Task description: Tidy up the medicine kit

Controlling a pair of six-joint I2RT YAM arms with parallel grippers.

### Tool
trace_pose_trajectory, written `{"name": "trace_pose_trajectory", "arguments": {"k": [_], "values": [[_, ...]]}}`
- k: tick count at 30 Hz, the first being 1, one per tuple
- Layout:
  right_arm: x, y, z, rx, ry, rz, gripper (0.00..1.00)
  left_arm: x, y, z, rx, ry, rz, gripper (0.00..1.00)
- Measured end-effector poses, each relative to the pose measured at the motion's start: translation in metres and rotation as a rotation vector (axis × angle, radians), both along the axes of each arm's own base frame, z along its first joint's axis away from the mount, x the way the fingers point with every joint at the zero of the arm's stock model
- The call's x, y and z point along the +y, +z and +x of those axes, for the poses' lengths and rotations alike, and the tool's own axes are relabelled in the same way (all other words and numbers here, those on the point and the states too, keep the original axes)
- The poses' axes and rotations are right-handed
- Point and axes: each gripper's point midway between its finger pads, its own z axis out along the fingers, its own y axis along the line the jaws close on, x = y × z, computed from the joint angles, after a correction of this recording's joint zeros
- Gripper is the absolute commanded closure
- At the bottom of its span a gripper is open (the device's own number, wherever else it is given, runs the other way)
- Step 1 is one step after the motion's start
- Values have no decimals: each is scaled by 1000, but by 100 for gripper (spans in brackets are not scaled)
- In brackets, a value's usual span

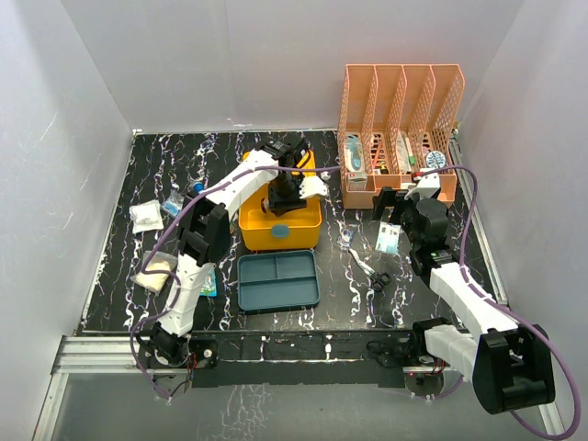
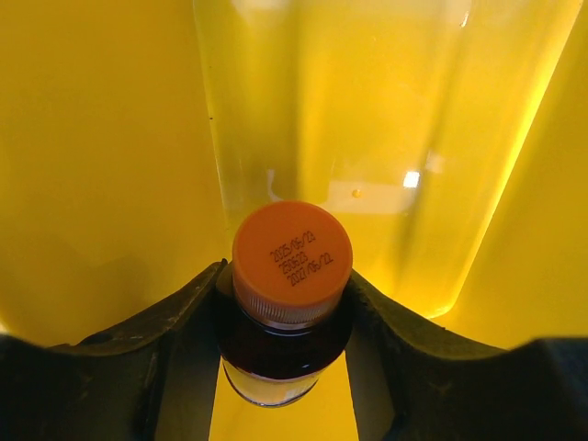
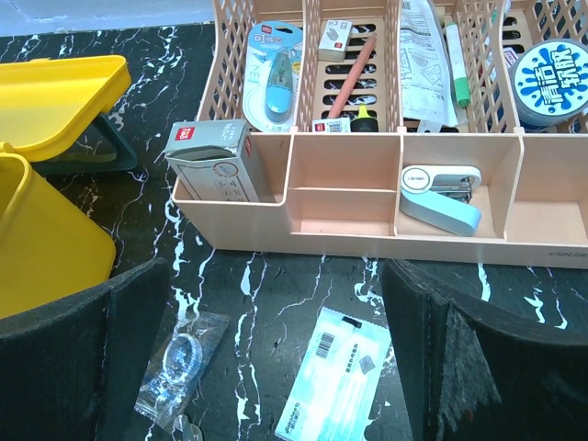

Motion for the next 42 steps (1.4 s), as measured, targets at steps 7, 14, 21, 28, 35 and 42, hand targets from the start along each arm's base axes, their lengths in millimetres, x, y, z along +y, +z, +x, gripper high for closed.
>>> {"name": "trace_pose_trajectory", "arguments": {"k": [7,14,21,28,35,42], "values": [[0,0,0,1,1,0,2,-4,0,-7,-2,-12,-1,37],[0,-2,-1,5,1,0,2,-9,17,-17,-24,-24,-21,32],[1,-11,-4,29,7,-4,2,-20,65,-16,-115,15,-144,30],[0,-10,-8,32,12,-11,2,13,166,-34,-365,142,-476,18],[6,-10,-9,37,37,-4,2,123,212,-16,-556,480,-722,6],[34,-14,-1,69,96,-6,2,158,100,-47,-393,691,-775,1]]}}
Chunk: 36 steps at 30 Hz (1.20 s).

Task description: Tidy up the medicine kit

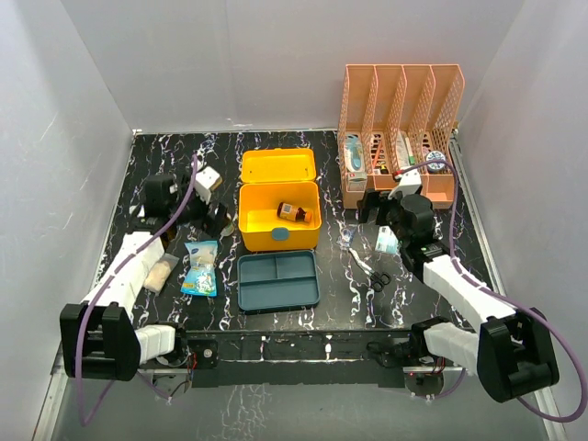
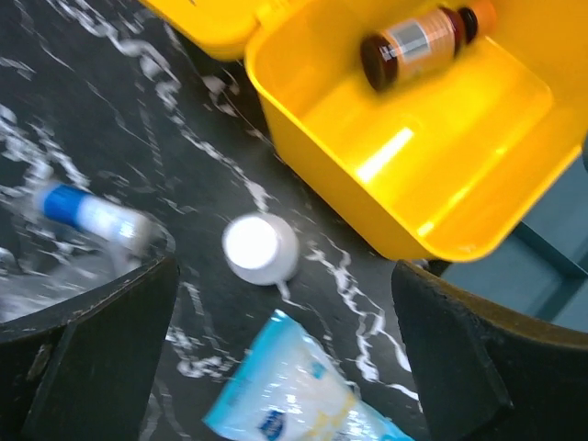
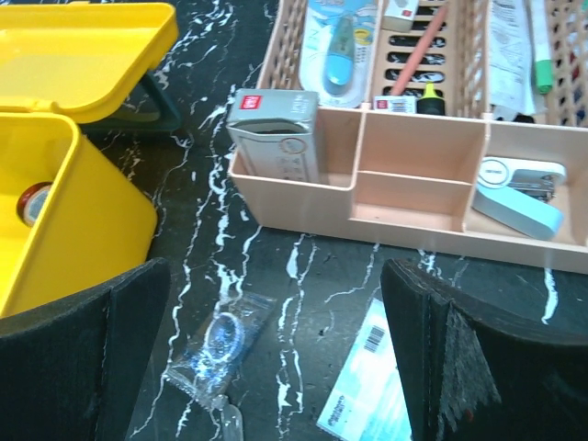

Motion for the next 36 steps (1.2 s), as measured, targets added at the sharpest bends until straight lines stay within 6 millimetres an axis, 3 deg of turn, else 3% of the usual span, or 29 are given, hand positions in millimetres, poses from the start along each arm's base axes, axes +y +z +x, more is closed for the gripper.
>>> {"name": "trace_pose_trajectory", "arguments": {"k": [3,13,21,36], "values": [[14,3,1,-3,24,-5,2,-3,-30,-15,56,17,-73,1],[21,4,-1,-9,17,-15,2,-1,-29,4,-34,90,-229,1],[20,4,-1,-10,6,-20,2,-2,-61,4,1,110,-272,1],[23,6,-2,-14,4,-23,2,-8,-101,3,24,128,-352,1]]}}
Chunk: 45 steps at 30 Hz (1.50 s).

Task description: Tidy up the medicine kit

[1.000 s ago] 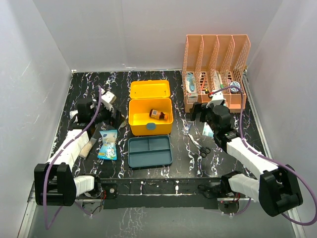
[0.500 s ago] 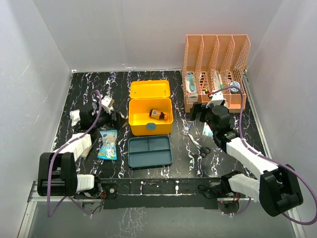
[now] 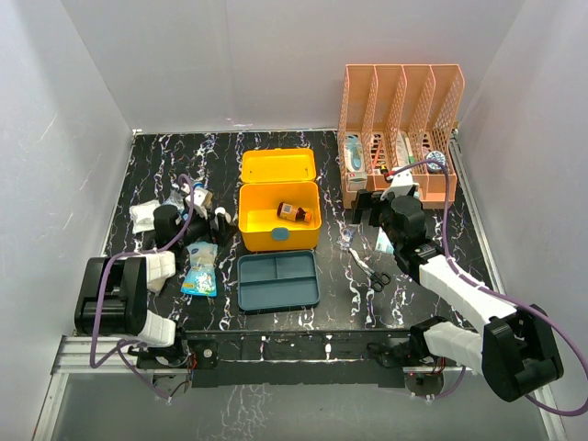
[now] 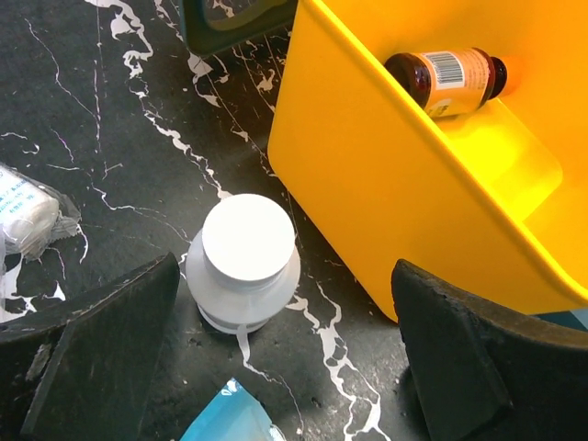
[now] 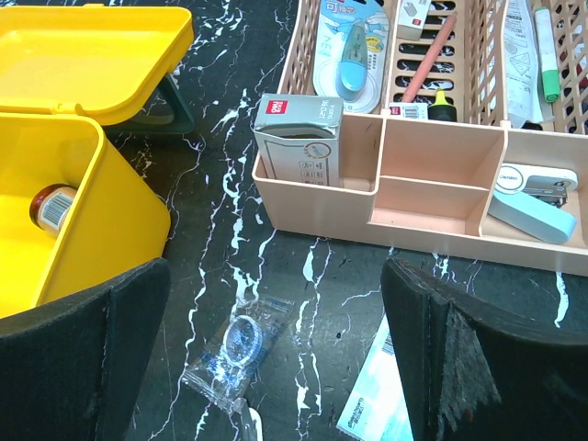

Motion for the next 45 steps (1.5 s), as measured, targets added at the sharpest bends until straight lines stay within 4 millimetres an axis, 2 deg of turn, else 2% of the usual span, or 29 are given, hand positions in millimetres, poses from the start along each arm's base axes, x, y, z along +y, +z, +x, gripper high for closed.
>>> {"name": "trace_pose_trajectory", "arguments": {"k": [9,15,23,24,26,27,34,42,45], "values": [[-1,6,2,4,-10,-5,2,1,-6,17,26,32,-26,6],[-1,18,1,-18,-16,1,2,-2,-5,20,44,43,-19,21],[-2,26,-1,-37,-21,19,2,-2,-13,19,93,58,2,34],[-2,28,-1,-41,-22,23,2,-2,-13,18,96,58,4,38],[-2,31,-2,-49,-24,29,2,-2,-14,18,102,63,6,73],[-3,32,-2,-53,-25,32,2,0,-15,19,103,72,13,79],[-4,38,-4,-67,-27,38,2,1,-14,22,110,86,19,79],[-3,38,-4,-66,-27,41,2,1,-14,22,118,80,33,100],[-3,37,-4,-65,-27,41,2,1,-12,19,133,70,52,100]]}}
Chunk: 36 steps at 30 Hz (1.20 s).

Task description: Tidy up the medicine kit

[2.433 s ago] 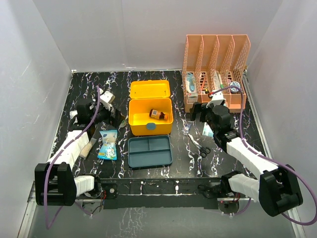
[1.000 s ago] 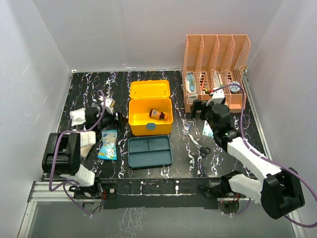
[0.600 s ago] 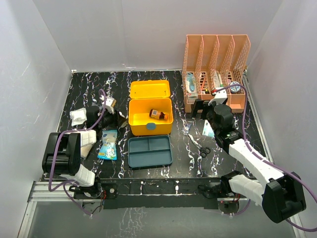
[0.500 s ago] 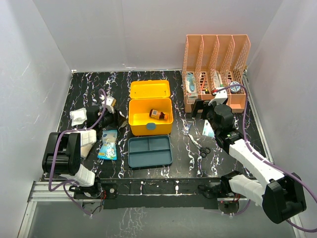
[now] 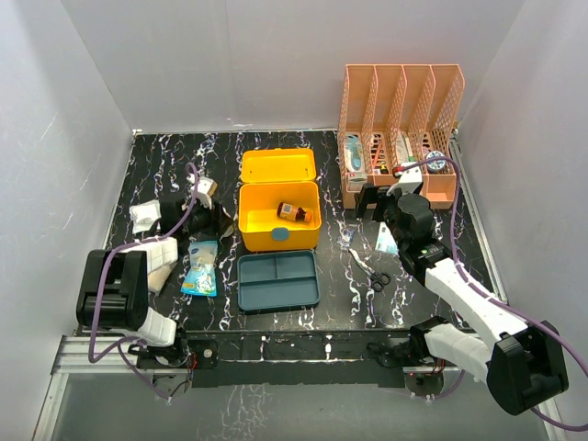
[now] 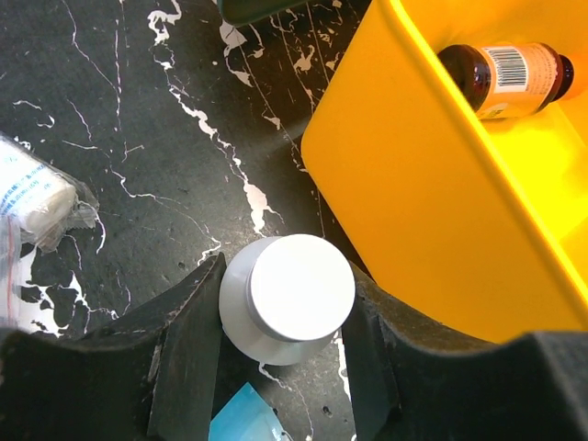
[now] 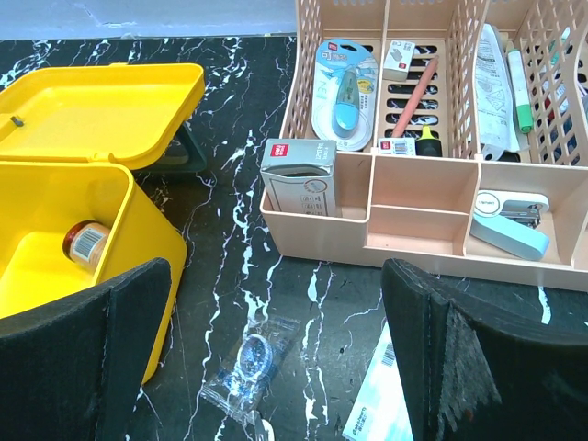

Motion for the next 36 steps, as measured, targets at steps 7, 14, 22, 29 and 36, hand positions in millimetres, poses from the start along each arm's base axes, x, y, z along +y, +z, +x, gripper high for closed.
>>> {"name": "trace_pose_trajectory", "arguments": {"k": [7,14,22,29,36], "values": [[0,-3,-1,4,0,3,2,0,31,9,-20,-47,48,100],[-1,0,-1,-3,-5,6,2,-1,86,27,-62,-154,141,100],[-2,3,-2,-13,-9,6,2,-8,168,56,-117,-317,269,100],[-5,7,-3,-21,-20,6,1,-50,161,40,-18,-487,410,100],[-10,14,-8,-35,-36,1,2,-88,137,9,84,-604,580,100]]}}
